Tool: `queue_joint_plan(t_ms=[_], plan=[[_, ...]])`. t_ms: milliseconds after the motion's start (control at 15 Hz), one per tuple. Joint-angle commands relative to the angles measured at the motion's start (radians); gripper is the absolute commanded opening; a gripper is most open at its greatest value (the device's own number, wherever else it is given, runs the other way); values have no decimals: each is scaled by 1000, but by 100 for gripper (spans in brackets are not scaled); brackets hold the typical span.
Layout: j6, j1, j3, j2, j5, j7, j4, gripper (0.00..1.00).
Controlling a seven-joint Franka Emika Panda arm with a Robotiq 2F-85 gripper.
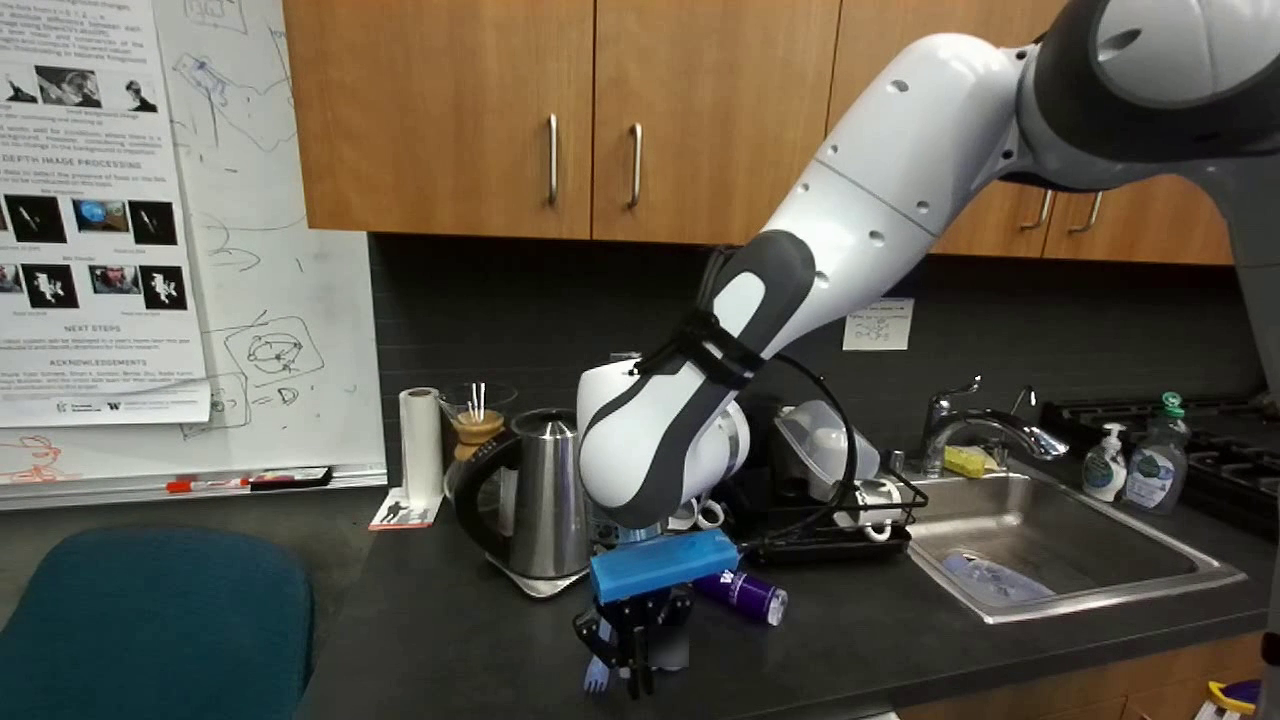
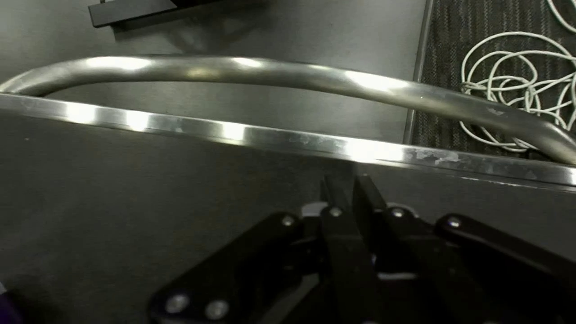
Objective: Pick up the knife
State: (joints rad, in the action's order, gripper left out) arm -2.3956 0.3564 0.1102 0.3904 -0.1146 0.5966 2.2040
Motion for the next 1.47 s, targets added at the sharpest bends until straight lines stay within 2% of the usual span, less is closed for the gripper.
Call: queue_joint_plan(t_ms=[0,467,1133,1400], plan=[[56,10,-32,51,86,65,-55,0],[133,5,-79,121,190,100,-145,0],[189,24,-58,171,186,90,-259,0],[198,28,-80,182,206,101,-257,0]])
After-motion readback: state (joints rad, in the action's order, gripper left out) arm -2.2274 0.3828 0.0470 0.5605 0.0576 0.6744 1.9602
